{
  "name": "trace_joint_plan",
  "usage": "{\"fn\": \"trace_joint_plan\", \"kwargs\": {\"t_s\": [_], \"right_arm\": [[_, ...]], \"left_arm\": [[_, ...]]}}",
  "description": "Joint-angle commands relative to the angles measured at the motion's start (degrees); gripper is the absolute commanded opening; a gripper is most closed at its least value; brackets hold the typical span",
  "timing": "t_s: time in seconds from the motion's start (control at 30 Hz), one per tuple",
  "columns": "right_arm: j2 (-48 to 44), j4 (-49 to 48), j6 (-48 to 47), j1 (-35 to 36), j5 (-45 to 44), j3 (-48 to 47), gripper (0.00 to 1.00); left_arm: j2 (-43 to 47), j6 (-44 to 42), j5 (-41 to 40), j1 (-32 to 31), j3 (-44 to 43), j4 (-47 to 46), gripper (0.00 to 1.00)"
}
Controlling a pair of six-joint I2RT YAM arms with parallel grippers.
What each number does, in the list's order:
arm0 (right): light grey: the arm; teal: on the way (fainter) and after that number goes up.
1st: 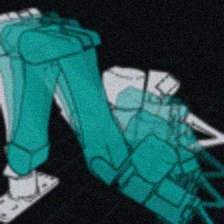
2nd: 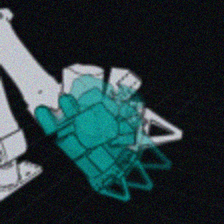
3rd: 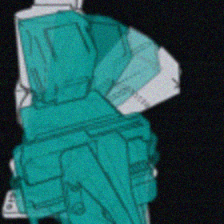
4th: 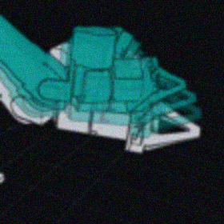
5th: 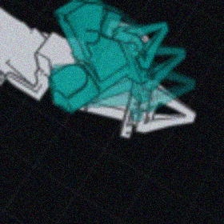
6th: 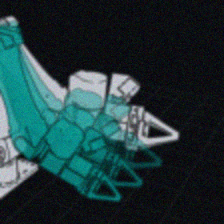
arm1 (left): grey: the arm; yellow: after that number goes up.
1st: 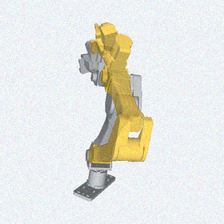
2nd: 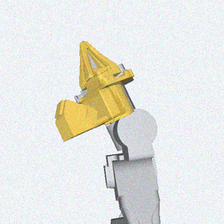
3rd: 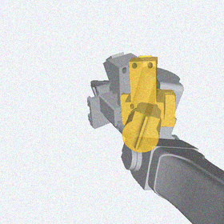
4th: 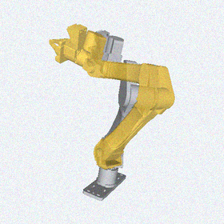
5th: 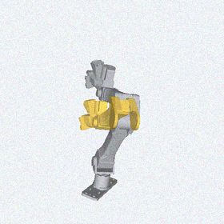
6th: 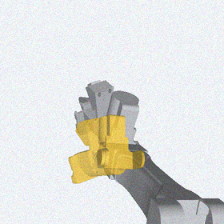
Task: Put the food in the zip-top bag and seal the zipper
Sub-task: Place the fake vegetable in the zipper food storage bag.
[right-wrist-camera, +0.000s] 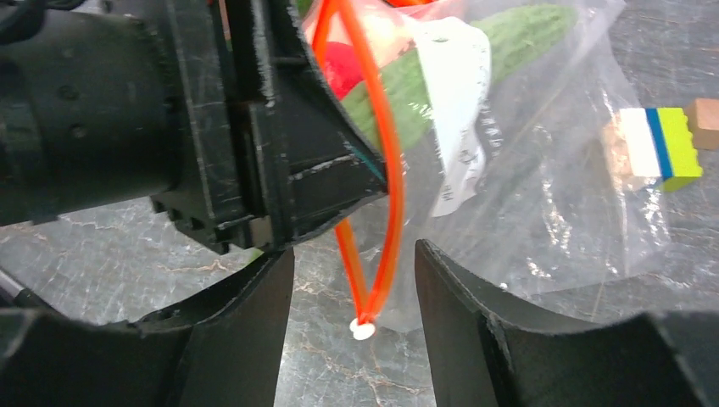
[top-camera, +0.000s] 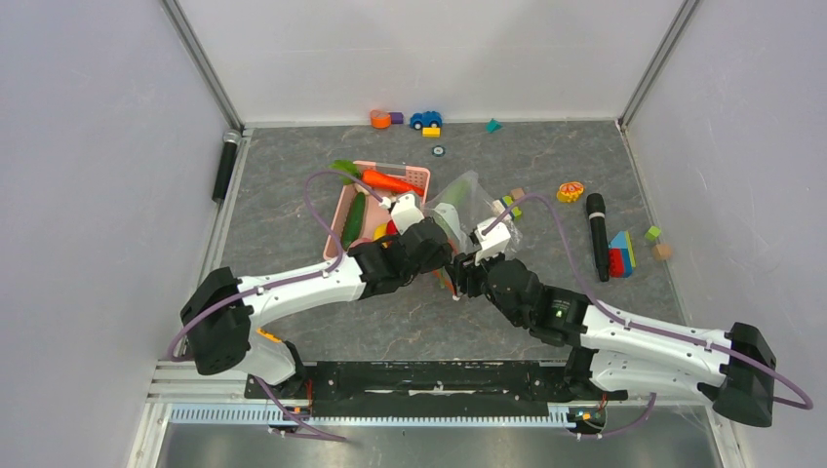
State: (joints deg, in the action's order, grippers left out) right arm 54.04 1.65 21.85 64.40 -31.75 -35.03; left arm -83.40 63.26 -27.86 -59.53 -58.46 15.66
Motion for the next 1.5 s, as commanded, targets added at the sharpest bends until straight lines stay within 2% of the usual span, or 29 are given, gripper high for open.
{"fn": "trace_joint_plan", "kwargs": {"t_s": [0.0, 0.17, 0.3, 0.43, 0.6, 0.83, 1.27, 1.43, 1.47], "right_arm": [[-2.2, -6.9, -2.2, 0.3, 1.1, 0.2, 0.60], [-4.4, -6.8, -1.6, 0.3, -2.9, 2.4, 0.60], [-4.0, -6.9, -1.1, 0.4, -0.8, 6.1, 0.57], [-3.9, -10.8, 0.8, 0.5, 2.0, 11.1, 0.55], [-2.1, -16.7, 1.4, 1.0, -3.1, 15.3, 0.53], [3.6, -22.6, 0.2, 1.1, -11.0, 15.0, 0.49], [10.1, -25.3, 0.2, 1.1, -13.9, 12.5, 0.44], [12.2, -25.7, -0.2, 1.1, -17.9, 11.8, 0.34], [12.4, -25.6, -0.2, 1.1, -18.9, 11.8, 0.28]], "left_arm": [[-0.1, 2.5, 0.3, -0.2, -0.7, -4.5, 0.02], [1.2, 3.5, -0.3, -0.3, 0.9, -4.6, 0.02], [1.3, 3.4, -0.4, -0.3, 1.1, -4.8, 0.02], [1.3, 3.7, -0.4, -0.5, 1.3, -4.8, 0.02], [1.3, 3.9, -0.5, -0.6, 1.3, -4.8, 0.02], [1.5, 4.0, -0.7, -0.9, 1.4, -4.8, 0.02], [1.7, 4.3, -1.1, -0.9, 1.9, -4.8, 0.02], [1.7, 4.3, -1.2, -0.9, 2.0, -4.9, 0.02], [1.8, 4.2, -1.1, -0.9, 2.0, -4.9, 0.02]]}}
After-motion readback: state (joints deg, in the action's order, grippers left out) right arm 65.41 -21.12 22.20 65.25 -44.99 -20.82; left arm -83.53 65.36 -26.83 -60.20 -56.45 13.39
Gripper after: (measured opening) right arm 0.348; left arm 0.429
